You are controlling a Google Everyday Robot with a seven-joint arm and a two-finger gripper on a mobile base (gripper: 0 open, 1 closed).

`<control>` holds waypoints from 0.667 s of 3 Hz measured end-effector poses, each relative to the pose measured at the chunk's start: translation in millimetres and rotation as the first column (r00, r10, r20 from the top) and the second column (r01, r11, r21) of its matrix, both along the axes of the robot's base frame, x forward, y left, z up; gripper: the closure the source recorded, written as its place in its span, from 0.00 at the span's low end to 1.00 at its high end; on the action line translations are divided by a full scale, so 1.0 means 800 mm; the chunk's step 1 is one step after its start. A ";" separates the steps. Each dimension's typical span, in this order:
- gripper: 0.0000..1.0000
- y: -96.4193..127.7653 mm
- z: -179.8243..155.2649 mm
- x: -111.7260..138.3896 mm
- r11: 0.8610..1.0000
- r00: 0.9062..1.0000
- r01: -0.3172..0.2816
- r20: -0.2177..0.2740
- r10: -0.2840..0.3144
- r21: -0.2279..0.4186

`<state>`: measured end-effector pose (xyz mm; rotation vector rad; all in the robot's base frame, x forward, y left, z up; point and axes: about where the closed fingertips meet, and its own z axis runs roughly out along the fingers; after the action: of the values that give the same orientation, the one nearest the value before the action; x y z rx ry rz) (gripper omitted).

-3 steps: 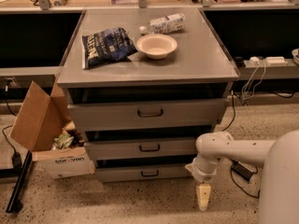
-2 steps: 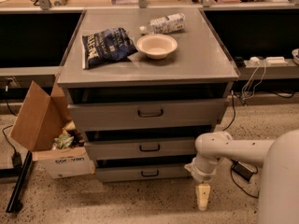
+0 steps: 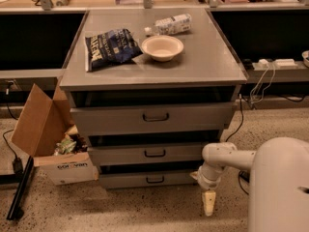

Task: Open bottom drawer

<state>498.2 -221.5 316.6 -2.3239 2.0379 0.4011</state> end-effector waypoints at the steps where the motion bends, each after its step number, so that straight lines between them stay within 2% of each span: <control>1: 0.00 -0.005 -0.052 0.026 0.999 0.999 -0.029 0.029 0.028 0.037; 2: 0.00 -0.005 -0.078 0.048 0.998 0.998 -0.043 0.054 0.040 0.056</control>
Offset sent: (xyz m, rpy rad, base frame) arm 0.0642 -0.0049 -0.0827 0.0785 -0.0930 0.0544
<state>536.4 -225.2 254.3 -2.3208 1.9322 0.3889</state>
